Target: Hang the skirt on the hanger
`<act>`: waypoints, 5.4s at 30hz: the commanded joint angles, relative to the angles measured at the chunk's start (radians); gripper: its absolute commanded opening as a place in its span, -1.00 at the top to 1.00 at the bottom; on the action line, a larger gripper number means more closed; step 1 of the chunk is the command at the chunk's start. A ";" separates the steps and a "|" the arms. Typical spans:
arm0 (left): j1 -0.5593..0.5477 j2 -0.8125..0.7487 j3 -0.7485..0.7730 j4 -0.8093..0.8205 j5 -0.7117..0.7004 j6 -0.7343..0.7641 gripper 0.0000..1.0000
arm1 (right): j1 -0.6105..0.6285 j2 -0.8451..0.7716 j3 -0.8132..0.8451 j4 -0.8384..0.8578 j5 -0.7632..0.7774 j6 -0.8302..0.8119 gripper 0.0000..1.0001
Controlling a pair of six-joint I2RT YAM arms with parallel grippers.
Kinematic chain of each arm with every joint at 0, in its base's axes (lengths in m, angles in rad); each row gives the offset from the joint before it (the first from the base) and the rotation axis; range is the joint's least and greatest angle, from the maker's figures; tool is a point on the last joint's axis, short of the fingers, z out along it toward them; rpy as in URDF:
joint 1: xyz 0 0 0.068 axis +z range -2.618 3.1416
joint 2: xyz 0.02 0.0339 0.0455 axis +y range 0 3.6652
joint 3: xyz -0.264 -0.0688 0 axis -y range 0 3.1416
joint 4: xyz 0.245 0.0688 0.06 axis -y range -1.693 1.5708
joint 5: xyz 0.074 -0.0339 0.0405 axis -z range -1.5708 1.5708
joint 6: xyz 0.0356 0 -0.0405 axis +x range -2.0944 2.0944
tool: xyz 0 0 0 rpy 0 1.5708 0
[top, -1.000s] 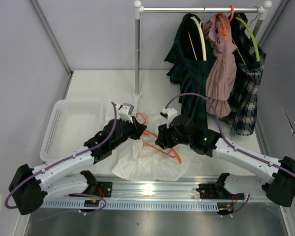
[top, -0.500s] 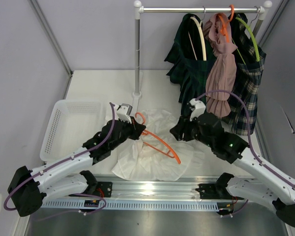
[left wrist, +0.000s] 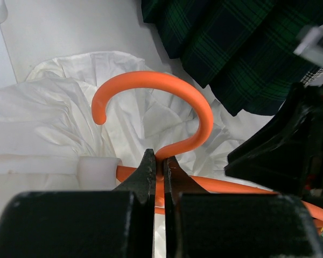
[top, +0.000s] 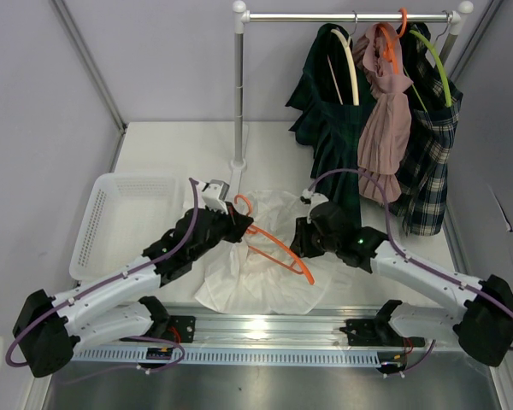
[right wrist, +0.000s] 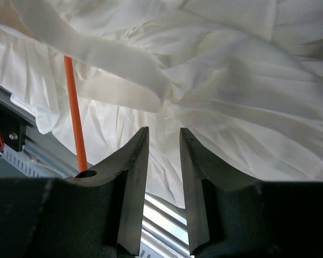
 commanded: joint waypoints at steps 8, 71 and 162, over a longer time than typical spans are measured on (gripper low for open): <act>0.007 -0.040 0.012 0.032 0.015 0.007 1.00 | 0.096 0.143 -0.014 0.169 0.009 0.033 0.38; 0.061 0.085 0.116 0.149 -0.333 0.142 1.00 | 0.133 -0.202 0.098 -0.342 0.202 0.139 1.00; -0.103 0.170 0.693 -0.250 0.087 0.287 1.00 | 0.219 -0.124 0.690 -0.337 0.185 -0.194 -0.03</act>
